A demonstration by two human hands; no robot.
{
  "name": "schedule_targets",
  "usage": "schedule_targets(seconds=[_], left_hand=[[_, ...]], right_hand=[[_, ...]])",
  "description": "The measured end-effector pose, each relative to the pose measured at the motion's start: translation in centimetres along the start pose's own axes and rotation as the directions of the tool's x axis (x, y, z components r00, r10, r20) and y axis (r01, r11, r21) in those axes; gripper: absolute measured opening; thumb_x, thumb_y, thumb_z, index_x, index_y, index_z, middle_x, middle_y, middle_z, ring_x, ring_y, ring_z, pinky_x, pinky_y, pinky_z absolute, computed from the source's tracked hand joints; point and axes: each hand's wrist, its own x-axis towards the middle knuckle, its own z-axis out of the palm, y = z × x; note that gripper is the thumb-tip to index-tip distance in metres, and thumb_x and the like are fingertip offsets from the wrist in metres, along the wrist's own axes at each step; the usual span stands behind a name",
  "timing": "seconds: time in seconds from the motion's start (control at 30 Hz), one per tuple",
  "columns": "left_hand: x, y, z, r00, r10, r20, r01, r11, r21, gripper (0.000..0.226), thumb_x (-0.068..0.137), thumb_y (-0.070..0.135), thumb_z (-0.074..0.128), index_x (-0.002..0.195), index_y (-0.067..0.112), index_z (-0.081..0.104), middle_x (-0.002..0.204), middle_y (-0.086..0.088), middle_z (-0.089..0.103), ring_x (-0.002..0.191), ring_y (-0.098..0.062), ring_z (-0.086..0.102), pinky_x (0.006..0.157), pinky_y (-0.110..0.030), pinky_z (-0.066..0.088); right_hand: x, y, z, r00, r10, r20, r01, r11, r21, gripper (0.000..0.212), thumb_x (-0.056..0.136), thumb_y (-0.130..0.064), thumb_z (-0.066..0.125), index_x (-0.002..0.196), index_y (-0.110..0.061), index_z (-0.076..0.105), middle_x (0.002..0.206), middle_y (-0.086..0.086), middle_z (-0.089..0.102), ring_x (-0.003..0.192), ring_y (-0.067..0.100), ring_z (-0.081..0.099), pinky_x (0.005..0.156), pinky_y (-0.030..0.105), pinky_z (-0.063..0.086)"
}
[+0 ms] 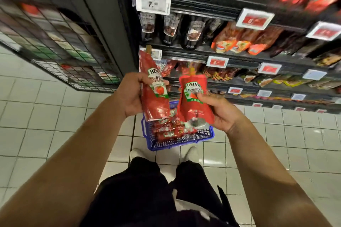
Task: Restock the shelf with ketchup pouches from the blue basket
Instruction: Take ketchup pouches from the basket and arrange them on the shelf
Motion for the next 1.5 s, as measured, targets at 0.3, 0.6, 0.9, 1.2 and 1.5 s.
schedule_targets(seconds=[0.3,0.6,0.9,1.2,1.5], left_hand=[[-0.9,2.2,5.9,0.997,0.077,-0.024,-0.065,0.949,0.308,0.037,0.066,0.025,0.087,0.099,0.014,0.073,0.09,-0.013,0.076,0.079,-0.028,0.075,0.067,-0.04,0.061],[0.5,4.3,11.7,0.926,0.377,-0.016,-0.332,0.834,0.442,0.024,0.077,0.0,0.078,0.095,0.014,0.073,0.097,-0.018,0.076,0.086,-0.032,0.076,0.068,-0.04,0.061],[0.1,10.3,15.3,0.796,0.605,-0.018,-0.55,0.735,0.398,0.016,0.082,0.012,0.081,0.087,0.027,0.078,0.089,-0.008,0.078,0.082,-0.023,0.077,0.066,-0.033,0.061],[4.4,16.5,12.1,0.78,0.625,0.002,-0.562,0.7,0.44,0.041,0.074,0.036,0.088,0.106,0.015,0.072,0.099,-0.017,0.076,0.092,-0.034,0.075,0.077,-0.046,0.061],[8.8,22.8,12.0,0.79,0.613,0.001,-0.529,0.681,0.507,0.056,0.065,0.042,0.084,0.115,0.029,0.062,0.092,0.003,0.079,0.084,-0.018,0.077,0.069,-0.043,0.062]], right_hand=[[-3.8,-3.2,0.3,0.987,-0.16,0.014,0.155,0.973,0.172,0.055,0.09,-0.023,0.065,0.14,-0.002,0.052,0.133,0.025,0.061,0.11,0.034,0.067,0.095,0.053,0.054],[-3.7,-10.4,-0.8,0.92,-0.392,-0.013,0.388,0.914,-0.117,0.045,0.085,-0.002,0.073,0.127,-0.01,0.058,0.109,0.012,0.075,0.098,0.027,0.072,0.078,0.044,0.06],[-3.7,-18.8,1.1,0.842,-0.525,0.124,0.539,0.806,-0.245,0.044,0.089,-0.007,0.072,0.13,-0.011,0.056,0.111,0.009,0.075,0.101,0.026,0.073,0.081,0.041,0.06],[0.0,-20.8,5.2,0.813,-0.582,-0.036,0.562,0.799,-0.215,0.016,0.094,-0.015,0.067,0.111,-0.016,0.067,0.097,0.008,0.078,0.085,0.022,0.076,0.068,0.035,0.06],[4.9,-24.9,8.4,0.664,-0.713,-0.225,0.655,0.699,-0.287,0.029,0.08,-0.032,0.074,0.1,-0.014,0.064,0.073,-0.002,0.068,0.067,0.014,0.07,0.06,0.035,0.056]])
